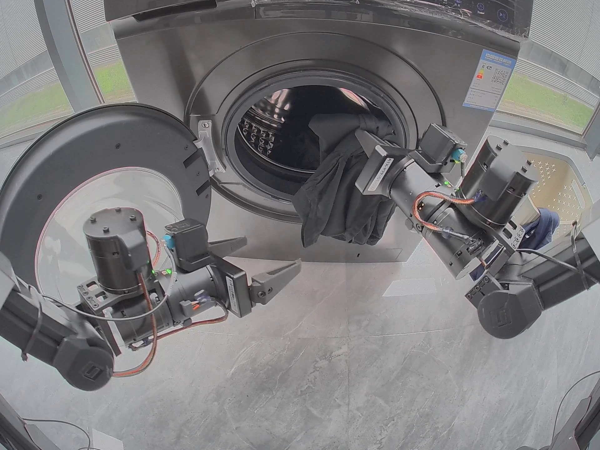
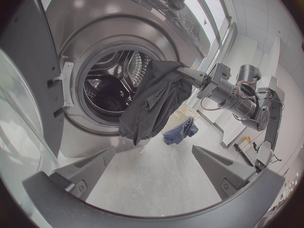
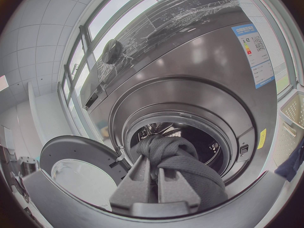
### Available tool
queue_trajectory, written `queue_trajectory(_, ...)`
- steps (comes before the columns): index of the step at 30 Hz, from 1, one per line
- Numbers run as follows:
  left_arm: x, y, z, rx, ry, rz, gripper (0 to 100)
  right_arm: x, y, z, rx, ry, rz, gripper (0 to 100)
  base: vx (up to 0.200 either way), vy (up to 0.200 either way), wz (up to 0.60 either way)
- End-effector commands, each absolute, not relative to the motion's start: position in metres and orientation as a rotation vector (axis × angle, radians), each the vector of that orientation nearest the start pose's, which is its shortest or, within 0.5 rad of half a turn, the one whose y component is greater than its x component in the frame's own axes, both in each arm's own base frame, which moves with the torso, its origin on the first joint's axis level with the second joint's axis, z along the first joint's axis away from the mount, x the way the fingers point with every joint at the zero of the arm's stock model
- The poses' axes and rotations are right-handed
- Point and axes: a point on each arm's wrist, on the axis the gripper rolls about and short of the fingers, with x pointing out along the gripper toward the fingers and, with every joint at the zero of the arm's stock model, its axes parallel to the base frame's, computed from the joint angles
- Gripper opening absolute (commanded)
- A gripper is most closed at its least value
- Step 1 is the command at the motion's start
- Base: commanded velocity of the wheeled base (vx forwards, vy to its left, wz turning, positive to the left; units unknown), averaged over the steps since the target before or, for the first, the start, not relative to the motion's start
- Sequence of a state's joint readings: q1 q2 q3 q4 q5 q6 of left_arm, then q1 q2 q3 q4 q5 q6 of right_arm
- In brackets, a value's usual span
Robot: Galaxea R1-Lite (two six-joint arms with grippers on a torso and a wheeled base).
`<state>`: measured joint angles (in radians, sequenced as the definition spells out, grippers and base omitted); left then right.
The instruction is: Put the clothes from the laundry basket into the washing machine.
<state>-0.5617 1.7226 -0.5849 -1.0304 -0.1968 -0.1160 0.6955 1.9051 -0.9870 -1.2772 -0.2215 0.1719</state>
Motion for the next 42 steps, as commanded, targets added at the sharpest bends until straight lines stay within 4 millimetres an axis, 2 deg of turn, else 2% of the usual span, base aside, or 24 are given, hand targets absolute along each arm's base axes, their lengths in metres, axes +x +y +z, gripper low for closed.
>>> queue_trajectory(1,0.254,-0.17,0.135,-0.112,0.218,-0.759,100,0.279,0.227,0.225,0.327,-0.283,0.501,0,0.0,0.0,0.0)
queue_trajectory(9,0.27,-0.181,0.118,-0.135,0.24,-0.778,100,0.275,0.23,0.225,0.328,-0.278,0.509,0,0.0,0.0,0.0)
queue_trajectory(28,0.323,-0.209,0.116,-0.156,0.142,-0.767,100,0.272,0.231,0.218,0.321,-0.255,0.515,0,0.0,0.0,0.0)
queue_trajectory(40,0.345,-0.222,0.107,-0.168,0.067,-0.739,100,0.272,0.232,0.218,0.32,-0.254,0.517,0,0.0,0.0,0.0)
queue_trajectory(41,0.346,-0.222,0.107,-0.169,0.062,-0.735,0,0.272,0.232,0.218,0.32,-0.254,0.517,0,0.0,0.0,0.0)
queue_trajectory(42,0.346,-0.222,0.107,-0.17,0.057,-0.732,0,0.272,0.232,0.218,0.32,-0.254,0.517,0,0.0,0.0,0.0)
